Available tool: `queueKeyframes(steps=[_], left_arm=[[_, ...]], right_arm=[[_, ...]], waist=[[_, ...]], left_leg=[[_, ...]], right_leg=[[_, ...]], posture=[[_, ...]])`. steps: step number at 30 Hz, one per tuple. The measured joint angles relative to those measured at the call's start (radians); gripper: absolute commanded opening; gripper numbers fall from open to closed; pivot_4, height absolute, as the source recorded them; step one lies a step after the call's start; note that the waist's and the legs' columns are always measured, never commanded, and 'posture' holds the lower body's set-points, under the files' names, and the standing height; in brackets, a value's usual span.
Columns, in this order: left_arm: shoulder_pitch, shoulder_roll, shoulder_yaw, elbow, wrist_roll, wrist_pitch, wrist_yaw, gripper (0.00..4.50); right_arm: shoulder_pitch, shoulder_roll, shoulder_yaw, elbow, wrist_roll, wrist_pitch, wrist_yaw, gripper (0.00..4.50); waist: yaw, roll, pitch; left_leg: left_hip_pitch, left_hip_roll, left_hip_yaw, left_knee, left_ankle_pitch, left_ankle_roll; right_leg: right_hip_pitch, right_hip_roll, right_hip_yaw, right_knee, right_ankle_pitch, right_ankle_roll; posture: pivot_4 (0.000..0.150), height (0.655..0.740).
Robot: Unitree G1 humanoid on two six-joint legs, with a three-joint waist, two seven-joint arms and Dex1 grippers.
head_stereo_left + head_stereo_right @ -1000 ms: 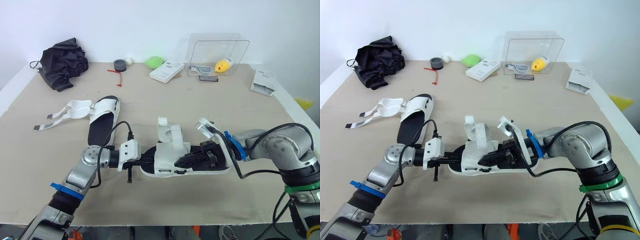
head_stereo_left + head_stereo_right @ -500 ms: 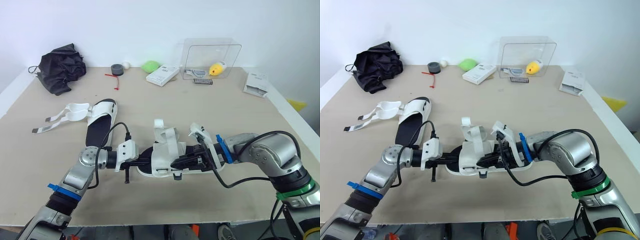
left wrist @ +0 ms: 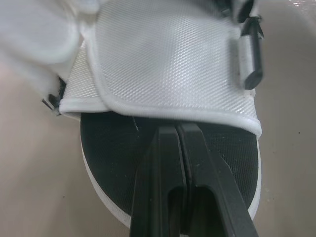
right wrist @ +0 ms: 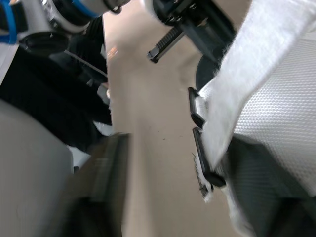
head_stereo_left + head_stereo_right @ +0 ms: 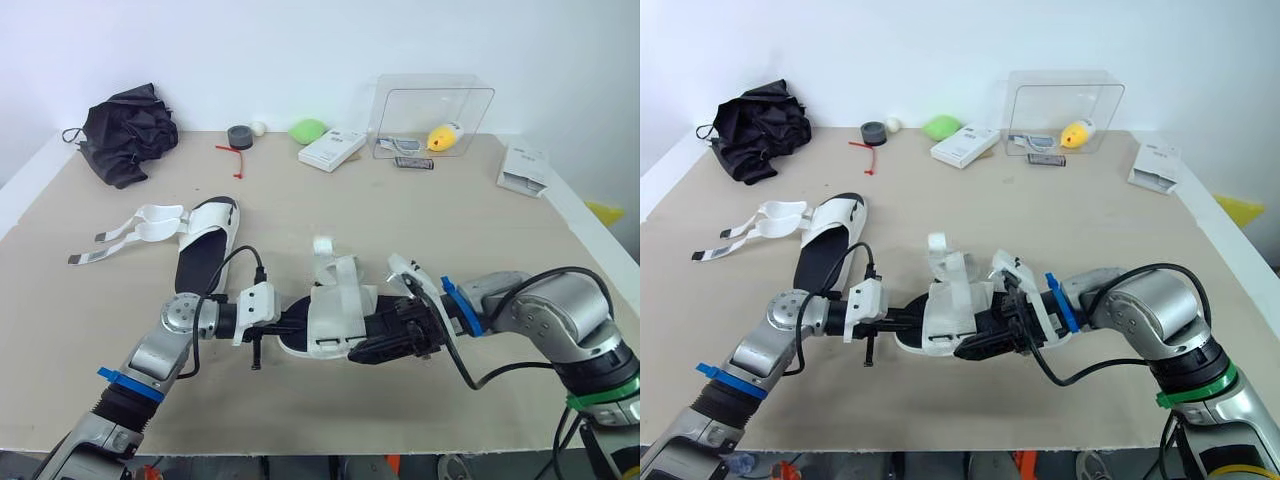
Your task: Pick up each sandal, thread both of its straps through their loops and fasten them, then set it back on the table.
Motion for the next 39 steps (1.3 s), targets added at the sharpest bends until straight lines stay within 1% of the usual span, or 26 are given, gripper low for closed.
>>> queueKeyframes(steps=[3, 4, 5, 6, 7, 8, 9, 10, 12, 15, 20, 27, 31, 32, 35, 39], left_arm=[[0.002, 0.0, 0.0, -0.002, 0.0, 0.0, 0.001, 0.0], [0.003, 0.0, 0.0, -0.002, -0.001, 0.0, 0.001, 0.0], [0.003, 0.0, -0.002, -0.004, -0.001, 0.0, 0.0, 0.0], [0.007, 0.0, 0.0, -0.004, -0.002, 0.0, 0.0, 0.0], [0.005, 0.0, -0.003, -0.005, -0.003, 0.0, 0.0, 0.0], [0.009, 0.0, 0.001, -0.005, -0.004, 0.0, 0.0, 0.0], [0.007, 0.001, 0.0, -0.004, -0.004, 0.0, 0.0, 0.0], [0.009, 0.001, 0.002, -0.003, -0.004, 0.0, 0.001, 0.0], [0.006, 0.001, 0.004, 0.005, -0.003, 0.0, 0.004, 0.0], [0.0, 0.001, 0.004, 0.018, -0.003, 0.0, 0.005, 0.0], [-0.014, -0.004, -0.001, 0.032, -0.003, -0.001, -0.001, 0.0], [-0.021, -0.007, -0.001, 0.042, -0.003, -0.002, -0.01, 0.0], [-0.023, -0.008, 0.0, 0.047, -0.003, -0.002, -0.01, 0.0], [-0.023, -0.008, 0.0, 0.047, -0.003, -0.002, -0.01, 0.0], [-0.023, -0.008, -0.001, 0.047, -0.003, -0.003, -0.01, 0.0], [-0.022, -0.008, 0.0, 0.047, -0.003, -0.003, -0.011, 0.0]], right_arm=[[0.016, -0.04, -0.169, 0.014, 0.098, 0.043, 0.02, 4.32], [0.022, -0.056, -0.199, 0.006, 0.118, 0.049, 0.024, 4.32], [0.064, -0.085, -0.256, -0.029, 0.153, 0.06, 0.028, 4.32], [0.09, -0.099, -0.28, -0.052, 0.173, 0.068, 0.034, 4.32], [0.166, -0.121, -0.323, -0.11, 0.206, 0.077, 0.034, 4.32], [0.198, -0.126, -0.326, -0.135, 0.22, 0.084, 0.033, 4.32], [0.264, -0.126, -0.345, -0.185, 0.244, 0.09, 0.016, 4.32], [0.282, -0.126, -0.347, -0.203, 0.252, 0.093, 0.011, 4.32], [0.362, -0.113, -0.352, -0.286, 0.256, 0.086, -0.061, 4.32], [0.41, -0.024, -0.33, -0.325, 0.218, 0.06, -0.197, 4.32], [0.4, 0.056, -0.27, -0.319, 0.157, 0.043, -0.343, 4.32], [0.39, 0.083, -0.264, -0.319, 0.181, 0.055, -0.386, 4.32], [0.357, 0.112, -0.268, -0.296, 0.258, 0.083, -0.403, 4.32], [0.344, 0.121, -0.278, -0.285, 0.299, 0.092, -0.414, 4.32], [0.312, 0.133, -0.286, -0.254, 0.362, 0.11, -0.456, 4.32], [0.305, 0.14, -0.285, -0.237, 0.394, 0.116, -0.496, 4.32]], waist=[[0.001, 0.001, 0.001], [0.002, 0.001, 0.001], [0.005, 0.001, 0.001], [0.006, 0.001, 0.001], [0.009, 0.001, 0.0], [0.009, 0.001, 0.0], [0.009, 0.002, 0.0], [0.009, 0.003, 0.0], [0.009, 0.004, 0.0], [0.008, 0.003, 0.0], [0.007, 0.004, 0.0], [0.009, 0.004, 0.0], [0.009, 0.004, 0.0], [0.009, 0.004, 0.0], [0.009, 0.004, 0.0], [0.009, 0.004, 0.0]], left_leg=[[0.0, 0.0, 0.0, 0.001, 0.0, 0.0], [0.0, 0.0, 0.0, 0.0, 0.0, 0.0], [0.0, 0.0, -0.002, 0.0, 0.0, 0.0], [0.0, 0.0, -0.003, 0.0, 0.0, 0.001], [0.0, 0.0, -0.004, 0.0, -0.001, 0.001], [0.001, 0.001, -0.004, 0.0, -0.001, 0.001], [0.001, 0.001, -0.005, 0.0, -0.001, 0.001], [0.001, 0.001, -0.005, 0.0, -0.001, 0.001], [0.002, 0.002, -0.005, 0.001, 0.0, 0.0], [0.004, 0.003, -0.005, 0.002, 0.001, 0.0], [0.004, 0.003, -0.004, 0.002, 0.002, -0.001], [0.004, 0.003, -0.005, 0.002, 0.002, -0.001], [0.004, 0.003, -0.005, 0.002, 0.003, 0.0], [0.004, 0.003, -0.005, 0.002, 0.003, 0.0], [0.004, 0.003, -0.005, 0.002, 0.003, 0.0], [0.004, 0.003, -0.005, 0.002, 0.003, 0.0]], right_leg=[[0.0, 0.0, 0.0, 0.0, 0.0, 0.0], [0.0, 0.0, 0.0, 0.0, 0.0, 0.0], [0.001, 0.0, -0.001, 0.0, -0.001, 0.0], [0.002, 0.001, -0.001, 0.0, -0.001, 0.0], [0.003, 0.002, -0.002, 0.0, -0.002, -0.001], [0.003, 0.003, -0.001, 0.0, -0.003, -0.001], [0.003, 0.004, -0.001, 0.0, -0.003, -0.001], [0.003, 0.005, -0.001, 0.001, -0.003, -0.001], [0.003, 0.007, -0.001, 0.001, -0.005, 0.004], [0.005, 0.008, 0.0, 0.001, -0.005, 0.004], [0.005, 0.007, 0.0, 0.002, -0.005, 0.005], [0.005, 0.007, 0.0, 0.001, -0.005, 0.005], [0.005, 0.007, 0.0, 0.002, -0.004, 0.004], [0.005, 0.007, 0.0, 0.002, -0.003, 0.004], [0.005, 0.007, 0.0, 0.002, -0.003, 0.004], [0.005, 0.007, 0.001, 0.002, -0.004, 0.004]], posture=[[0.15, 0.74], [0.15, 0.74], [0.15, 0.74], [0.15, 0.74], [0.15, 0.74], [0.15, 0.74], [0.15, 0.74], [0.15, 0.74], [0.15, 0.74], [0.15, 0.74], [0.15, 0.74], [0.15, 0.74], [0.15, 0.74], [0.15, 0.74], [0.15, 0.74], [0.15, 0.74]])
